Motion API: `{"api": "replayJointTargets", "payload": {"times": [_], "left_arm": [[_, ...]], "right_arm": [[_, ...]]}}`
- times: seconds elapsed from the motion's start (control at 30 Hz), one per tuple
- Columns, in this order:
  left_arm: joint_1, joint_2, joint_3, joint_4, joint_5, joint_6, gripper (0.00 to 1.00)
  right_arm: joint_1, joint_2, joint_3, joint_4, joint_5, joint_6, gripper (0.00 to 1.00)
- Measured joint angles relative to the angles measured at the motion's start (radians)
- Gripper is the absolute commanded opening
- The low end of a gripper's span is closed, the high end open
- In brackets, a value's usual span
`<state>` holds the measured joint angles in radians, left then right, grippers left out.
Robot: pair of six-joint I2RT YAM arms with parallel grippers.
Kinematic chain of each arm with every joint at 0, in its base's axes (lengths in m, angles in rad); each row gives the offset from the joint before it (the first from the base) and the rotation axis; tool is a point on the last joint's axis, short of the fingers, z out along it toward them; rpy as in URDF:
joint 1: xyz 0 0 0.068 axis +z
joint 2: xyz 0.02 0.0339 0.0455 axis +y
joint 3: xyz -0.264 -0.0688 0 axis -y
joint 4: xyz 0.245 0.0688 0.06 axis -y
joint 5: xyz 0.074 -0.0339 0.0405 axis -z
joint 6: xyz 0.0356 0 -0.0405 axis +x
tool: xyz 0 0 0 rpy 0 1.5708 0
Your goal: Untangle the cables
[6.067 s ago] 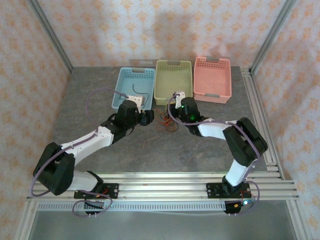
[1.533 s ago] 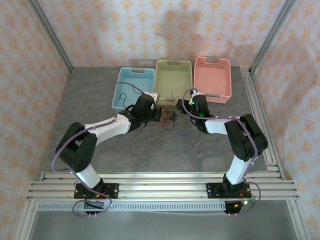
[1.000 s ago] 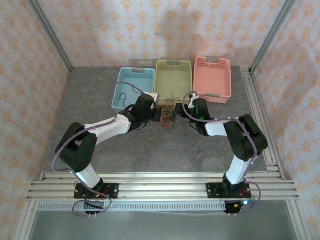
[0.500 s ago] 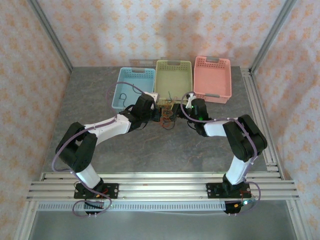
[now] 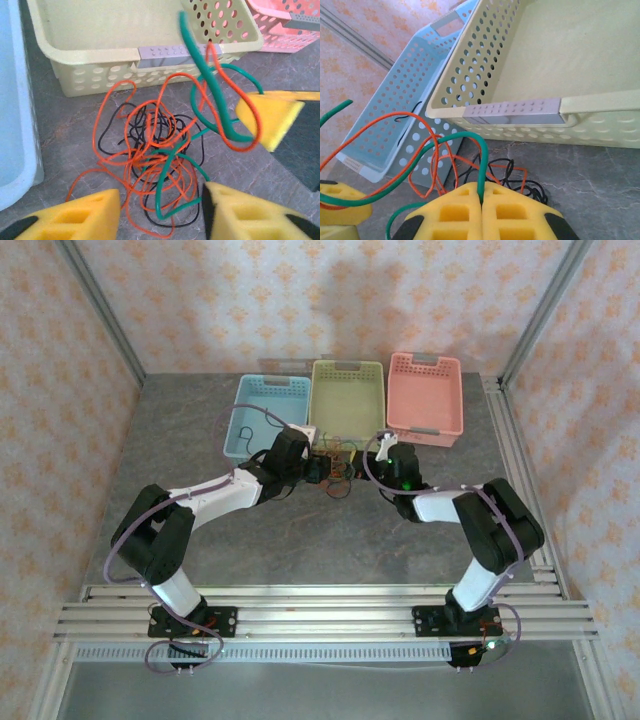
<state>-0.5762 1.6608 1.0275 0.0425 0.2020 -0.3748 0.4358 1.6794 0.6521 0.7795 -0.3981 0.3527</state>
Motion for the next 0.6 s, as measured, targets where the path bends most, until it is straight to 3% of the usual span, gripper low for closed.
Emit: {"api": "replayJointTargets", "payload": {"times": [0.13,0.23,0.43,0.6], "left_arm": [[0.000,0.000,-0.001,0.002,0.000,0.002,0.58],[0.000,-0.023,-0.043,0.067,0.027,-0.002,0.67],[0.000,-0.113,-0.135,0.180,0.080,-0.002,0.68],[-0.005,-0.134,-0.148,0.230,0.063,-0.003,0.69]], "right_arm": [[0.000,-0.002,-0.014,0.029,0.014,-0.023,0.00],[0.006,-0.002,-0.014,0.038,0.018,-0.041,0.00],[0.036,-0.002,-0.013,0.037,0.018,-0.091,0.00],[0.066,-0.002,0.001,0.013,0.039,-0.157,0.00]]}}
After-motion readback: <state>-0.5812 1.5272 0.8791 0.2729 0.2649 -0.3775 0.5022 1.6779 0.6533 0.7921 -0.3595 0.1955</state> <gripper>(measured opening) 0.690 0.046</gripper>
